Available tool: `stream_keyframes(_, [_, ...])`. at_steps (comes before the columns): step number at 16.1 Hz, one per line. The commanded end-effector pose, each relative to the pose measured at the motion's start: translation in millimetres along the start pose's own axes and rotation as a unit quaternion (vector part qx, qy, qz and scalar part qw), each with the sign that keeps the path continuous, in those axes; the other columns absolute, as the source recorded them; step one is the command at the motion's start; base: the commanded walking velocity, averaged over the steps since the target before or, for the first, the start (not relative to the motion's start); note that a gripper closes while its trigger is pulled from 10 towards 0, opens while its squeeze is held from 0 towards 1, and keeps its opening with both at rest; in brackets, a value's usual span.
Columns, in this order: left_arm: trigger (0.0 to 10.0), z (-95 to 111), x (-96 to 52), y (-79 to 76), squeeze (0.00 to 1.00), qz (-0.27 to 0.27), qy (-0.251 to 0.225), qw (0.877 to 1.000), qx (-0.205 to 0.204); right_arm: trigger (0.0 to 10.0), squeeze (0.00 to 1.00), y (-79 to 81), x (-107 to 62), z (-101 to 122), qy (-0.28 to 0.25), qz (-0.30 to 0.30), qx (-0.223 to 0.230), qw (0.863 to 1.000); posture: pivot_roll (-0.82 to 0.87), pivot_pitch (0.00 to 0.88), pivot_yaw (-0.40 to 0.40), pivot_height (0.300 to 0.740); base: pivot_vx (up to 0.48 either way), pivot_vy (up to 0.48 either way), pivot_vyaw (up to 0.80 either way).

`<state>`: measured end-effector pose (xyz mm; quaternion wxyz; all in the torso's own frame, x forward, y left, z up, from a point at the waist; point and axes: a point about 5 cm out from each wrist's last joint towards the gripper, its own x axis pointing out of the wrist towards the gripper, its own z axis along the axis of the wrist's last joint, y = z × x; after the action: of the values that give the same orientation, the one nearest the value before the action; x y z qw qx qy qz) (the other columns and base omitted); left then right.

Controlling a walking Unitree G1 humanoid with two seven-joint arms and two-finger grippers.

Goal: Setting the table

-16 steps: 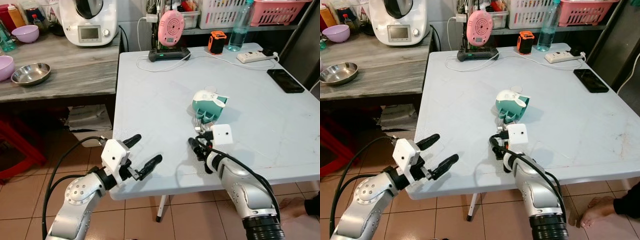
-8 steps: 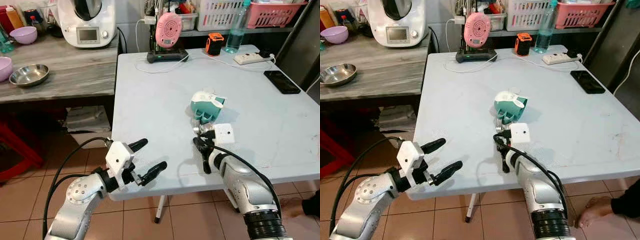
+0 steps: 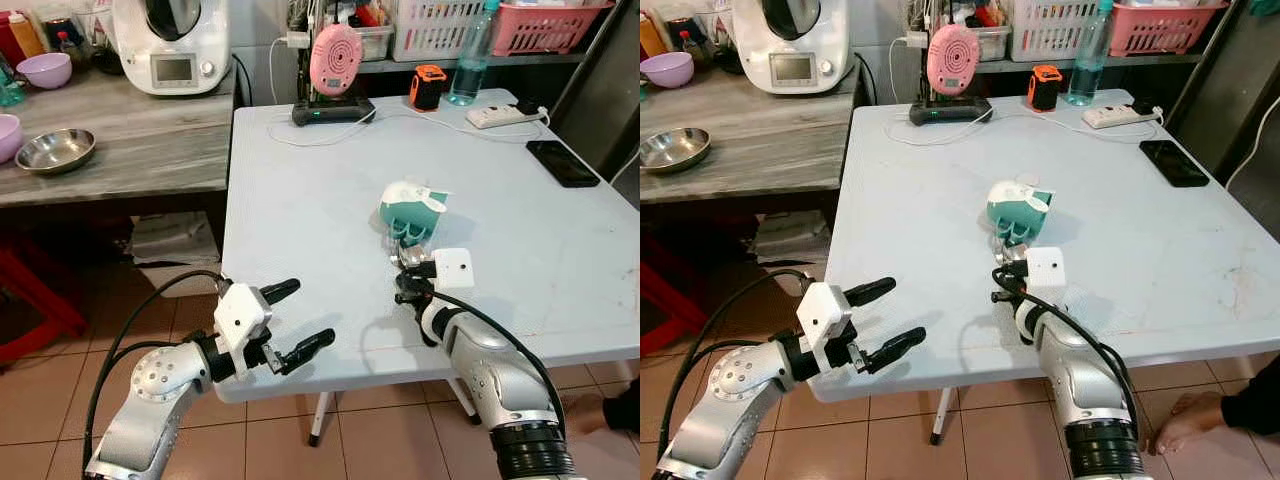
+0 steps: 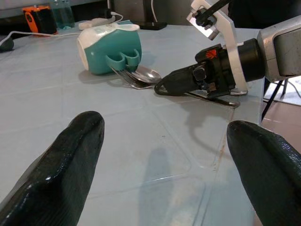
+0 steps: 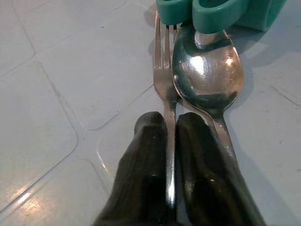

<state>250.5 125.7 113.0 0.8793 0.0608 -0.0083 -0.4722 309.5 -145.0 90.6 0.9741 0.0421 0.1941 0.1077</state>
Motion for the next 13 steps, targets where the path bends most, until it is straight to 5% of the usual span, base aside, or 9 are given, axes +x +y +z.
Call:
stream_keyframes(1, [10.0,-1.3,-0.8,1.0,0.0,-0.006,0.008,1.0,0.009,0.0,0.0,-1.1,-1.4,-35.8,0.075,-0.006,0.023,0.997,-0.04,0.074,0.037,0.74,0.0,0.0,0.0])
stream_keyframes(6, [10.0,-3.2,0.3,0.4,0.0,-0.001,0.008,1.0,0.013,0.0,0.0,2.2,0.6,-27.5,0.047,-0.004,0.049,0.998,-0.04,0.074,0.037,0.74,0.0,0.0,0.0])
stream_keyframes(13, [10.0,0.6,-3.3,23.5,0.0,0.108,-0.005,0.994,0.024,0.0,0.0,27.7,-8.2,33.6,-0.086,0.013,0.055,0.995,-0.04,0.063,0.029,0.74,0.0,0.0,0.0])
